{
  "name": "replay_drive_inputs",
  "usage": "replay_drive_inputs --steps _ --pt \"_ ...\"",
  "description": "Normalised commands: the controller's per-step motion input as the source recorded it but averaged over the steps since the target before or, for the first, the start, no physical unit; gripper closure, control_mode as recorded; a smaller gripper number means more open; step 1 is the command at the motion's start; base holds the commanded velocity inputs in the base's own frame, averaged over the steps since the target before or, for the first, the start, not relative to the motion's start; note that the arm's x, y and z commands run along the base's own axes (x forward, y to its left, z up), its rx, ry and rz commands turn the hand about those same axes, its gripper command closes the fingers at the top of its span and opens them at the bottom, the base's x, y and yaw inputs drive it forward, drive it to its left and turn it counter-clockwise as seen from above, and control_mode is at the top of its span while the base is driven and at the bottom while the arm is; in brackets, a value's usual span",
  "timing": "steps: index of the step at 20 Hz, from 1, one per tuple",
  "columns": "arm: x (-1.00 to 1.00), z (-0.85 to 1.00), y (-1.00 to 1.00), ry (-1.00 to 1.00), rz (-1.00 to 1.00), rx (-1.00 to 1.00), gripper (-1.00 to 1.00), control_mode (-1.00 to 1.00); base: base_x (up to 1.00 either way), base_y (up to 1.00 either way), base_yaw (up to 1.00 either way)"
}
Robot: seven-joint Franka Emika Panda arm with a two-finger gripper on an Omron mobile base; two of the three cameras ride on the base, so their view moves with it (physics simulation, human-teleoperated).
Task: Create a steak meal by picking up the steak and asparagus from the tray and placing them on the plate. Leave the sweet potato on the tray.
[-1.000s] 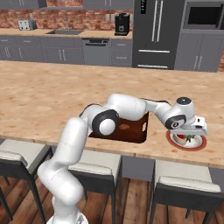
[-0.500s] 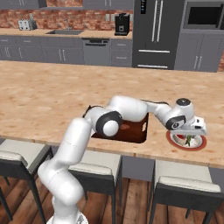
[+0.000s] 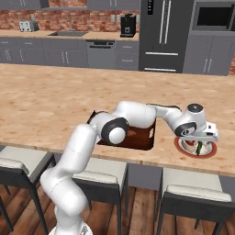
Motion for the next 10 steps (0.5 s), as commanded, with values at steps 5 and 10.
replay_drive_inputs --steps 5,10 --pt "-0.3 0.33 0.52 -0.12 0.0 -0.04 -1.0 -1.0 0.0 0.0 0.0" --pt "-0.51 0.35 0.78 -0.09 0.03 -0.09 -1.0 -1.0 0.0 0.0 0.0"
